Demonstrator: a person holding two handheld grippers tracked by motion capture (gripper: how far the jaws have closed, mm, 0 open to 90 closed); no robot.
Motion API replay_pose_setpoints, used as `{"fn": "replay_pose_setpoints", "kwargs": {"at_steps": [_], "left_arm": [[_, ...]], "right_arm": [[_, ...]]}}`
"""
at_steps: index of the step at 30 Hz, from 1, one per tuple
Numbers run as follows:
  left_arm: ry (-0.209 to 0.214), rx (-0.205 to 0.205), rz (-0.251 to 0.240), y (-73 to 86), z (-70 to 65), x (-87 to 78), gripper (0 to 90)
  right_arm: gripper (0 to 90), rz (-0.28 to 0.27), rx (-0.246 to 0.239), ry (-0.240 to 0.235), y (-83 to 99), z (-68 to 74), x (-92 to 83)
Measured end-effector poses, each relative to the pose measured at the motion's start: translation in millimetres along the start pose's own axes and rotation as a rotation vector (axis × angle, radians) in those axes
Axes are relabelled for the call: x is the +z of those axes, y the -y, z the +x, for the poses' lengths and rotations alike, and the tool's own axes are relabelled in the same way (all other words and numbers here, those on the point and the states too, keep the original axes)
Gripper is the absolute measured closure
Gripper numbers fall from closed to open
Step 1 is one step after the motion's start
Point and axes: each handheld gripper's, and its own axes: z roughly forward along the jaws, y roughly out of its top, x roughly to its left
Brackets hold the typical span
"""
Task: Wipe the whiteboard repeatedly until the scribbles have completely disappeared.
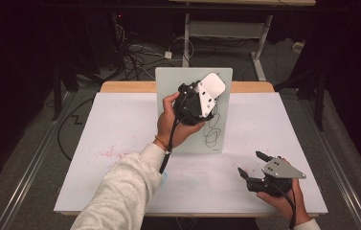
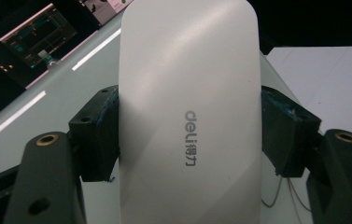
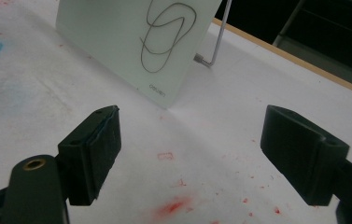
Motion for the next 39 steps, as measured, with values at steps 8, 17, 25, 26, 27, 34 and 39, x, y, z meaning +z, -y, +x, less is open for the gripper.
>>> {"fn": "replay_pose_setpoints", "kwargs": {"at_steps": [8, 17, 25, 26, 27, 34, 39], "left_arm": [[-0.059, 0.057, -0.015, -14.2, -10.0, 10.5, 29.0], [-0.079, 0.09, -0.003, -10.4, -24.2, 14.8, 29.0], [-0.073, 0.107, 0.018, 20.6, -58.4, 16.0, 29.0], [-0.072, 0.114, 0.021, 24.4, -62.2, 16.1, 29.0], [-0.078, 0.12, 0.023, 27.4, -65.5, 16.1, 29.0], [-0.089, 0.096, 0.005, 28.3, -59.7, 14.3, 29.0], [-0.112, 0.084, -0.01, 17.4, -44.5, 13.2, 29.0]], "right_arm": [[21.0, 0.004, -0.002, -0.002, 0.5, 0.0, 0.2], [21.0, 0.008, -0.002, -0.007, 1.1, 0.3, 0.4], [20.9, 0.009, -0.009, -0.013, 1.1, 1.4, 0.7], [20.9, 0.009, -0.007, -0.016, 1.1, 1.8, 1.0], [20.9, 0.011, -0.008, -0.017, 1.2, 2.1, 1.1], [20.9, 0.011, -0.007, -0.016, 1.3, 2.4, 1.3], [20.9, 0.013, -0.007, -0.018, 1.6, 2.2, 1.5]]}}
